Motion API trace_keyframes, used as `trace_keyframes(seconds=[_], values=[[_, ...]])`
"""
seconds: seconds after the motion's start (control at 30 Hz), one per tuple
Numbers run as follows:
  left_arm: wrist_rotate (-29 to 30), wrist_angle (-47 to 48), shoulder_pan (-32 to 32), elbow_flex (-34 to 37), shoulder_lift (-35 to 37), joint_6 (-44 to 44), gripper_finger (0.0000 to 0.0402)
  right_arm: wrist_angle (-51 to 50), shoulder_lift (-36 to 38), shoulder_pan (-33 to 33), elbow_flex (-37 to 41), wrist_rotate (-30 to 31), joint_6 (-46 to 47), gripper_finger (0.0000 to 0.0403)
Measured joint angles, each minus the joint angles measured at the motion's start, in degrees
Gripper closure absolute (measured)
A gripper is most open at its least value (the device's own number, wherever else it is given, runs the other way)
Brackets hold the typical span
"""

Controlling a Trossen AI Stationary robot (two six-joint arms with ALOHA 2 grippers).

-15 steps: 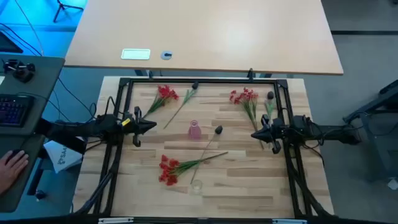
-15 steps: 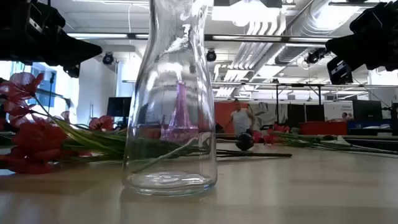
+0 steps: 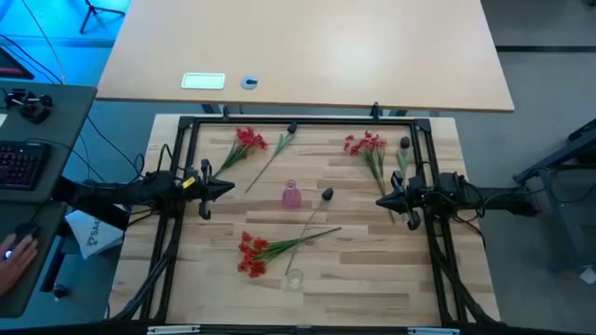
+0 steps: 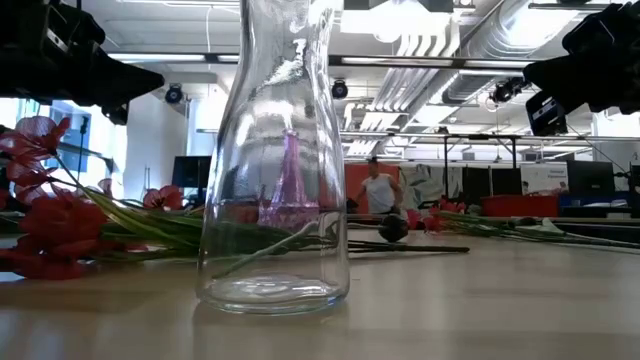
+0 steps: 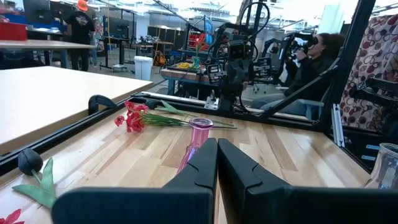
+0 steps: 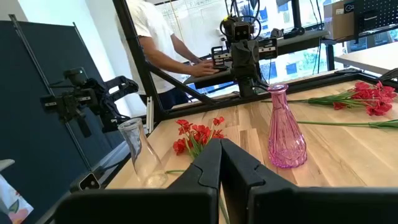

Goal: Sort flowers into vase by color

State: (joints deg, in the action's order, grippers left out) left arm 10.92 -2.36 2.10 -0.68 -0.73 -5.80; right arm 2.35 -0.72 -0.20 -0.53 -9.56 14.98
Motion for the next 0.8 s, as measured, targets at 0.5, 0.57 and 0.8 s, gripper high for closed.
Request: trace_keyframes(seconds=[0.5, 0.57, 0.8], values=[[0.0, 0.0, 0.0, 0.0, 0.0, 0.0, 0.0401, 0.0, 0.0, 0.0, 0.0, 0.0, 0.0, 0.0402], [0.0, 0.0, 0.0, 0.0, 0.0, 0.0, 0.0401, 0.0, 0.0, 0.0, 0.0, 0.0, 0.0, 0.0402], [0.0, 0.0, 0.0, 0.0, 0.0, 0.0, 0.0401, 0.0, 0.0, 0.0, 0.0, 0.0, 0.0, 0.0402]])
